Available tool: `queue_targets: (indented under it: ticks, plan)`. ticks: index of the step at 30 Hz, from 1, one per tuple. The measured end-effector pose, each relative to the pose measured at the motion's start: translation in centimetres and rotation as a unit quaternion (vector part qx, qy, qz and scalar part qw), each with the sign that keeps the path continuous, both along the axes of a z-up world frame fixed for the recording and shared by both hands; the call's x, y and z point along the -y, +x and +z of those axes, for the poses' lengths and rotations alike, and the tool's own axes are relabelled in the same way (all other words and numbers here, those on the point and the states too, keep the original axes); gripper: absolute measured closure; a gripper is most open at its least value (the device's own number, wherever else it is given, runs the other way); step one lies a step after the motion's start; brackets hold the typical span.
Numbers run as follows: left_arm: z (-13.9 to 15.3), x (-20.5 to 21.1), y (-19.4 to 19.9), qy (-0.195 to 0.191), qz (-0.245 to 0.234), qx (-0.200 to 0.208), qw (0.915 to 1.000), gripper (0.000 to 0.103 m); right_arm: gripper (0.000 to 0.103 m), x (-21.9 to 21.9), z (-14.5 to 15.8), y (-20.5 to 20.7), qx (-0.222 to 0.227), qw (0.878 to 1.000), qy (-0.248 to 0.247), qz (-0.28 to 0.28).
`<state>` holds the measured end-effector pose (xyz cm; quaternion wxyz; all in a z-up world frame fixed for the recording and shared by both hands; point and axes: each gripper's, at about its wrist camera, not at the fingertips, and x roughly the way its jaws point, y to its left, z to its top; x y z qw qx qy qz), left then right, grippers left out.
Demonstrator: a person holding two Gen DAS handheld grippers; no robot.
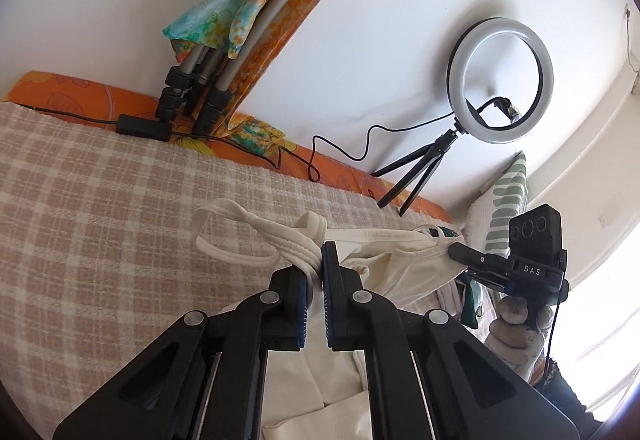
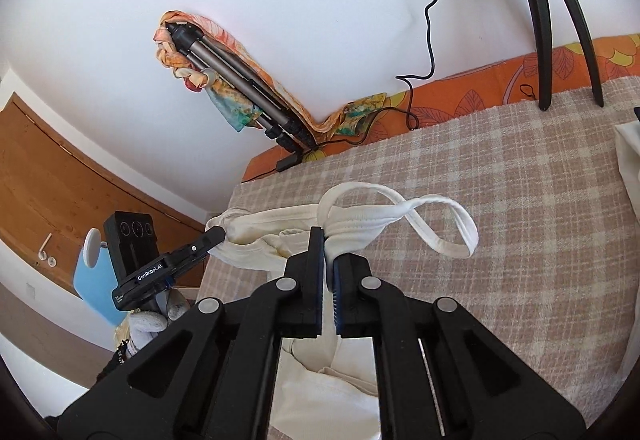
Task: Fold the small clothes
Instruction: 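Fold the strap end over onto the folded hem with both tools, then open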
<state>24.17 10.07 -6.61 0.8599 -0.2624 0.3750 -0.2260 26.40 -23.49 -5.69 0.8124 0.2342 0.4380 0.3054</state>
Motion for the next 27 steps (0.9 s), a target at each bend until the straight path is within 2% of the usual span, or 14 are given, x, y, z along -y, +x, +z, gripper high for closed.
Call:
queue_targets:
  ticks: [5,12,16,21,24,27]
  plan:
    - [-0.3,0.3,-4.2,0.002,-0.002,-0.005,1.0,0.098,0.098,0.2,-0.2,-5.0,0.0,1.0,-0.005,0.001]
    - [-2.0,1.8,-10.1,0.033,-0.016,-0.015,0.9992,0.098,0.098,0.4,-3.2,-11.0,-0.023,1.0,-0.019,0.003]
    - [-3.2,2.8,-12.4,0.068,-0.021,-0.016,0.9973,0.098,0.098,0.5,-5.1,-13.5,-0.033,0.999,-0.033,0.004]
    - [-4.5,3.5,-14.3,0.108,-0.03,-0.038,0.9929,0.098,0.097,1.4,-6.4,-15.6,-0.051,0.998,-0.043,-0.01]
    - [-5.1,3.7,-15.4,0.135,-0.05,-0.057,0.988,0.089,0.092,2.1,-6.9,-16.6,-0.079,0.995,-0.059,-0.017]
    - [-4.7,3.3,-16.7,0.161,-0.062,-0.059,0.9833,0.089,0.092,2.5,-6.3,-18.1,-0.079,0.993,-0.09,-0.017]
